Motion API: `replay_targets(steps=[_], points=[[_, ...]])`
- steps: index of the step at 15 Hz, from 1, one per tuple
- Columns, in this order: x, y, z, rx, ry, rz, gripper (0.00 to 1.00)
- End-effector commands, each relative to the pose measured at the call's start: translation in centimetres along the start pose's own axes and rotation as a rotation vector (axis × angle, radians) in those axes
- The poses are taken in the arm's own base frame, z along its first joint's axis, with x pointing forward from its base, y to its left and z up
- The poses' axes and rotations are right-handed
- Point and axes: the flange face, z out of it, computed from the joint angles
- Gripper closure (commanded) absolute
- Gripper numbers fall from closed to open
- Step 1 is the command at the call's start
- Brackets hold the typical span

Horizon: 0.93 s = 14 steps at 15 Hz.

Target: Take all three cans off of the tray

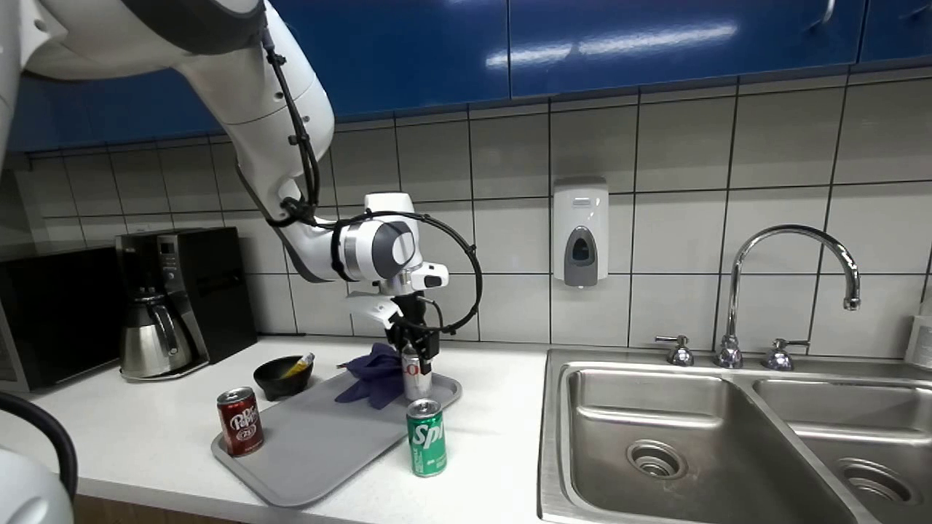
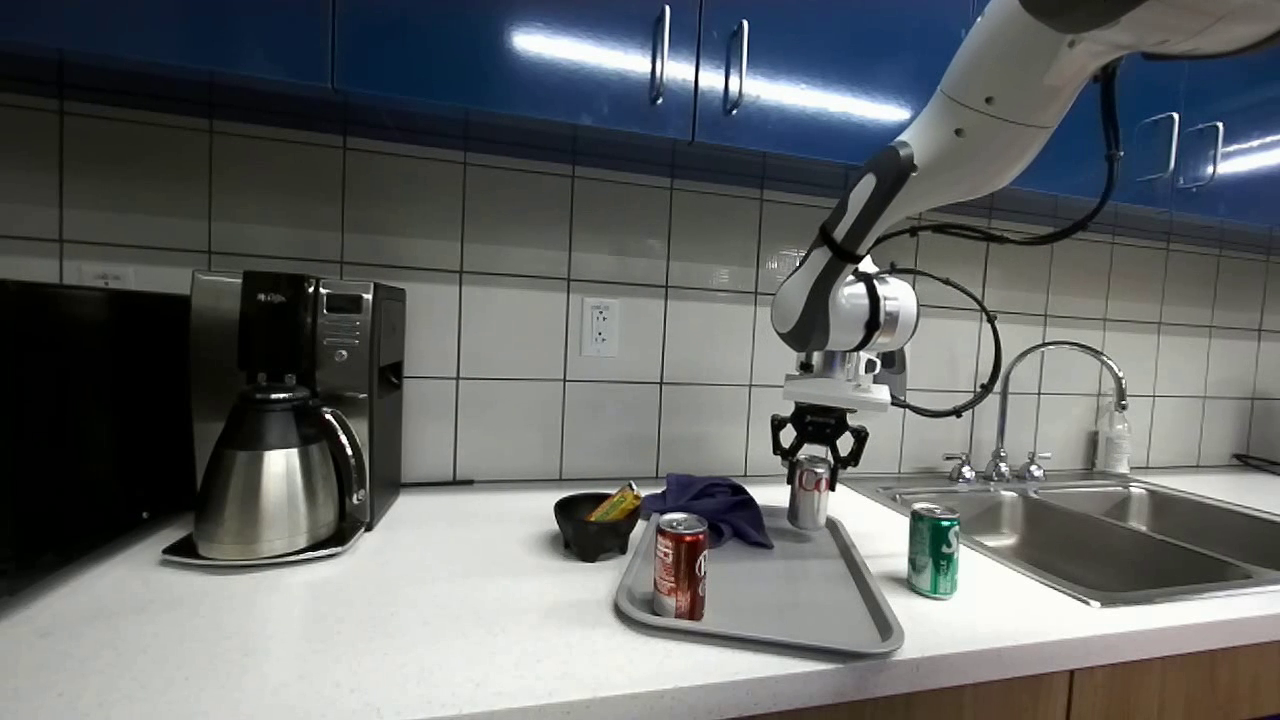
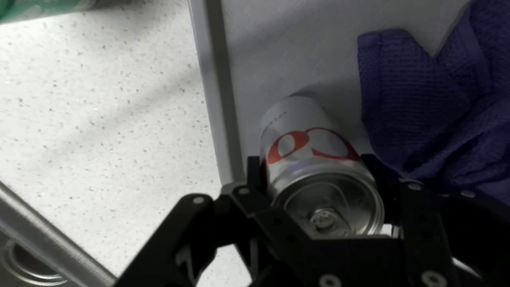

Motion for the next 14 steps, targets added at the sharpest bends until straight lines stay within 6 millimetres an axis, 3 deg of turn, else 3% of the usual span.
replay_targets(steps=[1, 14], points=[[-0.6, 1.6, -2.3, 0.018, 0.016, 0.029, 0.62], [0.1, 8.2, -3.1, -0.009, 0.019, 0.115, 0.62]])
